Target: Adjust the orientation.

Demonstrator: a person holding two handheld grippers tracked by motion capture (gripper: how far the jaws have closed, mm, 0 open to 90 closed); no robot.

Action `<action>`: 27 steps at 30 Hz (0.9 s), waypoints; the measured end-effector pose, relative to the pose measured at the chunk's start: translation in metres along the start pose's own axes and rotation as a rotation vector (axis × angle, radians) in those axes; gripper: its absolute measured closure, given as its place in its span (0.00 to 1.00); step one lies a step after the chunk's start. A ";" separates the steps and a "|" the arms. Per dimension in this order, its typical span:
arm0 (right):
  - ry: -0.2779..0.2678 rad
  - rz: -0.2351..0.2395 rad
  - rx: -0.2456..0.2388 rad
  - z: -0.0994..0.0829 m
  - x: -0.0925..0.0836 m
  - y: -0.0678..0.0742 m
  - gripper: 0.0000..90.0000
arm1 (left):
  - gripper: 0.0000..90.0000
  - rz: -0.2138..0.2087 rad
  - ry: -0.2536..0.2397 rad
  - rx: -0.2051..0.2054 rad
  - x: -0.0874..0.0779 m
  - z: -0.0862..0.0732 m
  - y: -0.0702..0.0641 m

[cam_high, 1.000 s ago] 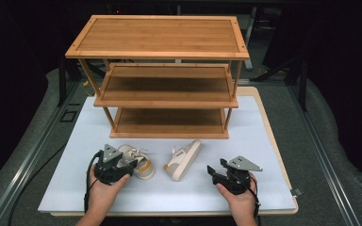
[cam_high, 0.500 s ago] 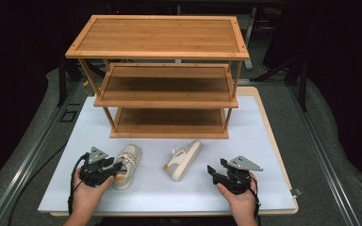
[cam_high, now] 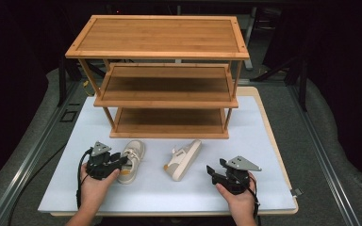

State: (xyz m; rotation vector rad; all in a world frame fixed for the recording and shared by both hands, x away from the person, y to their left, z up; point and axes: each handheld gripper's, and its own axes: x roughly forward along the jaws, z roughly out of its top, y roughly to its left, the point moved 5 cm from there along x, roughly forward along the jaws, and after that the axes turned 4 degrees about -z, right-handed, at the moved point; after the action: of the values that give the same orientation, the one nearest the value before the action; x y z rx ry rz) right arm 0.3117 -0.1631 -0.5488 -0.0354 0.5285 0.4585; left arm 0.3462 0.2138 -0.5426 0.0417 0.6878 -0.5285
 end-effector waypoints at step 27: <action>-0.028 -0.015 -0.087 0.027 0.001 0.020 0.37 | 0.51 -0.048 -0.077 -0.005 -0.026 -0.002 0.009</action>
State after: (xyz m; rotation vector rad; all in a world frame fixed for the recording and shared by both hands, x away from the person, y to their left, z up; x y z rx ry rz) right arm 0.3163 -0.1404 -0.5241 -0.1164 0.4803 0.4669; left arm 0.3324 0.2332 -0.5299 0.0000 0.6164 -0.5719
